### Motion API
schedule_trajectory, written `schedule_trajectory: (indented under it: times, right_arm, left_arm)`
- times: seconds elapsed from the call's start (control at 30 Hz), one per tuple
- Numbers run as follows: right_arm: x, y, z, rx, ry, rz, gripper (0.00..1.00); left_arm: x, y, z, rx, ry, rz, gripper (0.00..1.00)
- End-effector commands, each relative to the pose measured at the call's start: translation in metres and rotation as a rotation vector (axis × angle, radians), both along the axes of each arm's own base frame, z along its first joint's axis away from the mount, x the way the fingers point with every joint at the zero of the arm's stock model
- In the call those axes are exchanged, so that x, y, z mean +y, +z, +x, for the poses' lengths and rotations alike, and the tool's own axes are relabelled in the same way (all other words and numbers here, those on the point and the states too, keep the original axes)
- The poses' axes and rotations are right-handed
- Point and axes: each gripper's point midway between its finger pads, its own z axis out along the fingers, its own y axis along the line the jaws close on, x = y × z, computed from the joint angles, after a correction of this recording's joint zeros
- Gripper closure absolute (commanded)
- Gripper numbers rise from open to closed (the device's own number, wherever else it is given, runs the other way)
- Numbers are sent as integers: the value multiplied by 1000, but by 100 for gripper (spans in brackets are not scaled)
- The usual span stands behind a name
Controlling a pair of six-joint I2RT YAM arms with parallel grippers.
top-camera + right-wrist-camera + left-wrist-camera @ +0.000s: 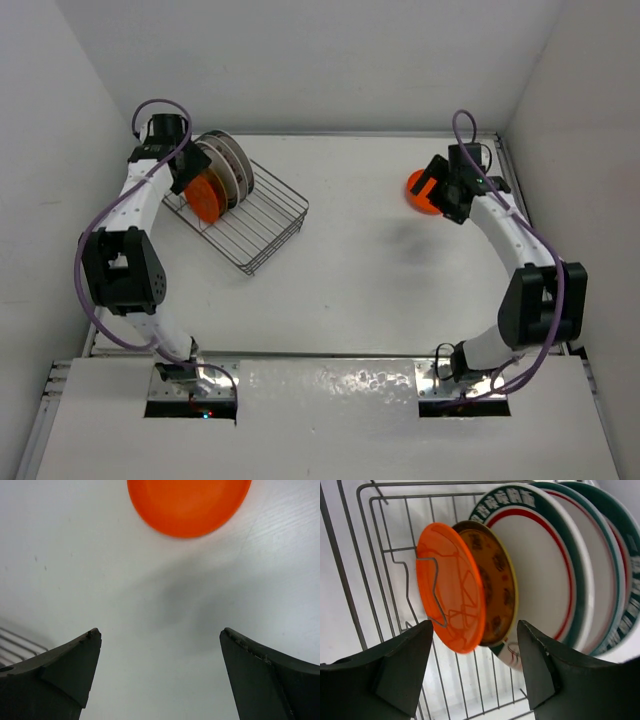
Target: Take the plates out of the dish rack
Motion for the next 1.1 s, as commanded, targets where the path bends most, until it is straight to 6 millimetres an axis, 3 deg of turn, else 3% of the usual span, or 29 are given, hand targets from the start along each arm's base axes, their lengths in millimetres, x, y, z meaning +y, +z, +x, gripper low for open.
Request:
schedule_trajectory:
  times: [0.0, 0.13, 0.27, 0.43, 0.5, 0.53, 0.63, 0.73, 0.8, 0.83, 0.9, 0.93, 0.97, 1.0, 1.03, 1.07]
  right_arm:
    - [1, -7, -28, 59, 67, -4, 1]
    - [3, 13, -31, 24, 103, -15, 1]
    - [0, 39, -32, -25, 111, -47, 1]
    - [2, 60, -28, -79, 100, -28, 1]
    - [4, 68, -29, -90, 93, -13, 1]
    - [4, 72, -29, -97, 88, -9, 1]
    - [9, 92, -24, -135, 76, 26, 1]
    - [16, 113, -19, -160, 67, 77, 1]
    - [24, 122, -10, -164, 70, 120, 1]
    - [30, 146, -5, -204, 83, 136, 1]
    - [42, 158, 9, -207, 100, 180, 1]
    - [55, 193, 17, -279, 139, 216, 1]
    - [63, 206, 24, -302, 149, 255, 1]
    - [71, 206, 38, -293, 164, 280, 1]
    - [86, 242, 45, -371, 211, 309, 1]
    - [102, 253, 48, -377, 266, 361, 1]
  left_arm:
    - [7, -5, 11, -54, 35, -9, 36]
    - [-3, -24, 28, -127, -33, -66, 41]
    - [-5, -42, 27, -88, -17, -99, 66]
    - [1, -39, 18, -93, 7, -66, 91]
    - [2, -26, 23, -106, -36, -29, 100]
    - [3, -22, 21, -93, -49, -19, 100]
    - [9, 24, 30, -145, -112, 80, 100]
    - [1, 63, 31, -210, -250, 146, 100]
    - [-12, 81, 28, -232, -346, 152, 100]
    - [-24, 94, 24, -225, -412, 195, 100]
    - [-35, 113, 17, -214, -522, 331, 100]
    - [-79, 126, 10, -223, -630, 398, 100]
    - [-84, 138, 2, -212, -632, 522, 100]
    - [-105, 145, -5, -226, -701, 607, 100]
    - [-156, 145, -17, -263, -849, 711, 100]
    - [-177, 151, -28, -293, -920, 759, 100]
